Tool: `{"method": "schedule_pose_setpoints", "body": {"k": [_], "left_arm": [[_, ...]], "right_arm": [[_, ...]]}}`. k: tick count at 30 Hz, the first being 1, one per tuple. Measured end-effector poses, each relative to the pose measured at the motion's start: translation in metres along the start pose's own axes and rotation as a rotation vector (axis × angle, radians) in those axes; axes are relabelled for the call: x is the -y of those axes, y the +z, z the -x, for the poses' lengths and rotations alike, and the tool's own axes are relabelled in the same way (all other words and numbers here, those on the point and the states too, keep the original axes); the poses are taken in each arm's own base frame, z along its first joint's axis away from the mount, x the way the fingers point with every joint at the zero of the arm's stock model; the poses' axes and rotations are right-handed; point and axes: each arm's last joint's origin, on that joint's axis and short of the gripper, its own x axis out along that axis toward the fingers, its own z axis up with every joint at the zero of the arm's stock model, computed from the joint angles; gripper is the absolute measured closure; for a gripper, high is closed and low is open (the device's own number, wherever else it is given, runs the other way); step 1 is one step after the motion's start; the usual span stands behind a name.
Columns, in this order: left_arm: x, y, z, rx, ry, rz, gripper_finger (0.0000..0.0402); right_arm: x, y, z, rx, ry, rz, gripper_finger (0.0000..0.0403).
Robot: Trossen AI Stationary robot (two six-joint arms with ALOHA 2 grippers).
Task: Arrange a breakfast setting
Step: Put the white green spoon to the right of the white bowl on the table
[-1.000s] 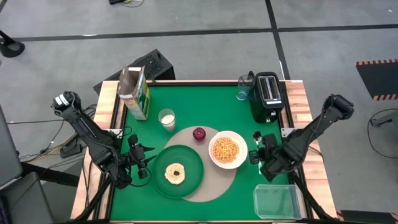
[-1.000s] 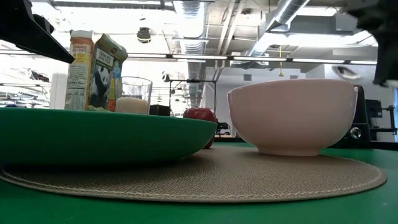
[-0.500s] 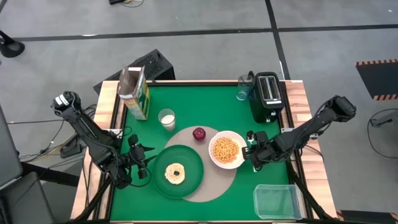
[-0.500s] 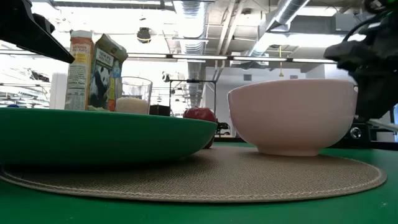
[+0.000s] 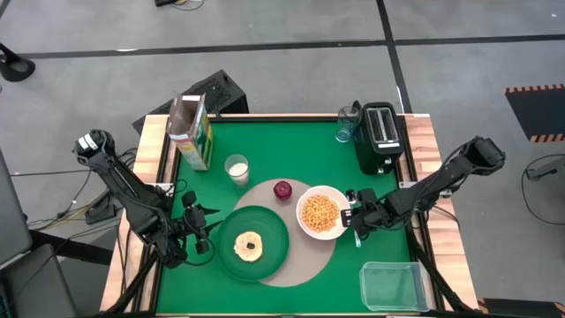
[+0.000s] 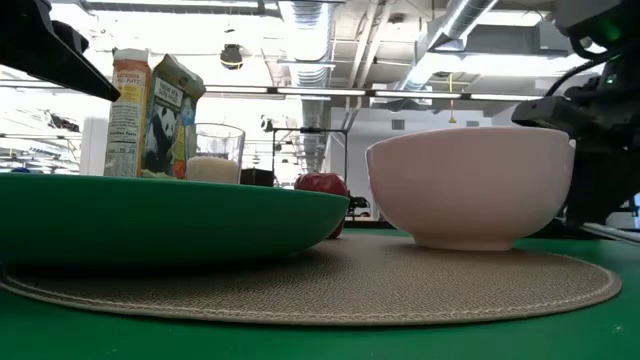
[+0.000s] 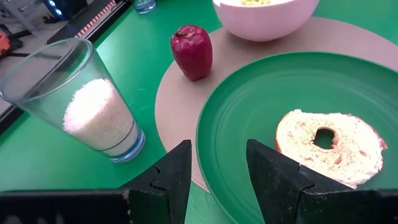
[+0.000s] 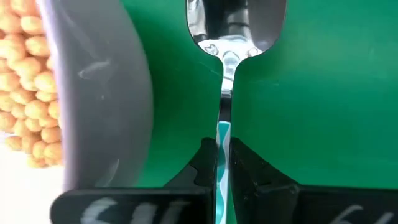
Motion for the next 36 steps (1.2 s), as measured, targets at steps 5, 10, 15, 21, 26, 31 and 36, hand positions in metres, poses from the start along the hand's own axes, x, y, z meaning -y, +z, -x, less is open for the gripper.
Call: {"method": "schedule_pose_setpoints", "body": {"k": [5, 10, 15, 21, 26, 31, 36], "left_arm": [[0.0000, 0.0000, 0.0000, 0.001, 0.001, 0.000, 0.0260], [0.0000, 0.0000, 0.0000, 0.001, 0.000, 0.001, 0.0260], [0.0002, 0.0001, 0.0000, 0.001, -0.001, 0.004, 0.0260], [0.0007, 0.0004, 0.0000, 0.001, -0.006, 0.010, 0.0260], [0.0007, 0.0004, 0.0000, 0.002, -0.006, 0.011, 0.0260], [0.0007, 0.0005, 0.0000, 0.002, -0.006, 0.012, 0.0260], [0.0008, 0.0005, 0.0000, 0.002, -0.006, 0.013, 0.0260]], "right_arm": [[0.0061, -0.0006, -0.0065, -0.002, 0.005, -0.024, 0.0362], [0.0086, -0.0004, -0.0084, 0.000, -0.003, -0.034, 0.0362], [0.0082, 0.0005, -0.0086, 0.001, -0.002, -0.038, 0.0362], [0.0081, 0.0006, -0.0086, 0.003, -0.001, -0.027, 0.0349], [0.0082, 0.0006, -0.0086, 0.004, -0.001, -0.027, 0.0343], [0.0086, 0.0007, -0.0086, 0.005, -0.005, -0.027, 0.0342], [0.0089, 0.0009, -0.0086, 0.009, -0.008, -0.026, 0.0341]]}}
